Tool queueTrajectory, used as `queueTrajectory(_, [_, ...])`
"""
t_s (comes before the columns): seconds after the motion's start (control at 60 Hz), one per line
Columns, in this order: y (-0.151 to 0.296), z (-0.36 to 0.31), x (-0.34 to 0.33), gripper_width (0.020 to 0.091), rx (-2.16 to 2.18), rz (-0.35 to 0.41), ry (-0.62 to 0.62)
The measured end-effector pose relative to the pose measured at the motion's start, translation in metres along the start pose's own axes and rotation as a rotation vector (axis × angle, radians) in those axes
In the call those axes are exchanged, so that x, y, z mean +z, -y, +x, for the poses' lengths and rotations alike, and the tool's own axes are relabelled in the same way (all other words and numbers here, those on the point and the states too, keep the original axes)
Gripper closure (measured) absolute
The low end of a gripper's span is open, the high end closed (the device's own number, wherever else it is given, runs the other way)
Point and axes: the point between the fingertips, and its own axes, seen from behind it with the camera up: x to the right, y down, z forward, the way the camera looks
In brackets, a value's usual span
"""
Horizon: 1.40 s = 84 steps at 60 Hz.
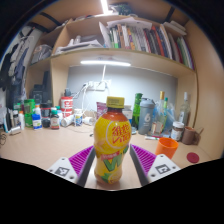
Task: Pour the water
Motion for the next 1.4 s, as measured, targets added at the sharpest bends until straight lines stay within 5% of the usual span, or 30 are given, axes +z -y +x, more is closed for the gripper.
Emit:
queueTrajectory(0.05, [-0.002, -0.002, 0.007, 0.0595, 0.003, -0.016, 0.009])
queueTrajectory(0.2, [0.002, -0.017, 0.009, 0.07, -0.059, 0.02, 0.076])
queueTrajectory(0.25, [0.003, -0.017, 0.007, 0.0676, -0.074, 0.04, 0.072])
queueTrajectory(0.267, [0.002, -0.018, 0.007, 0.0734, -0.08, 0.042, 0.075])
queueTrajectory(0.5, [0.049, 0.003, 0.002, 0.0736, 0.317, 0.063, 0.138])
queueTrajectory(0.7, [0.073, 0.023, 0.002, 0.0737, 1.196, -0.057, 0.367])
queueTrajectory(1.033, [0.087, 0.049, 0.011, 0.0737, 2.007, -0.211, 0.525])
queueTrajectory(1.4, [0.105, 0.056, 0.007, 0.0735, 1.993, -0.193, 0.558])
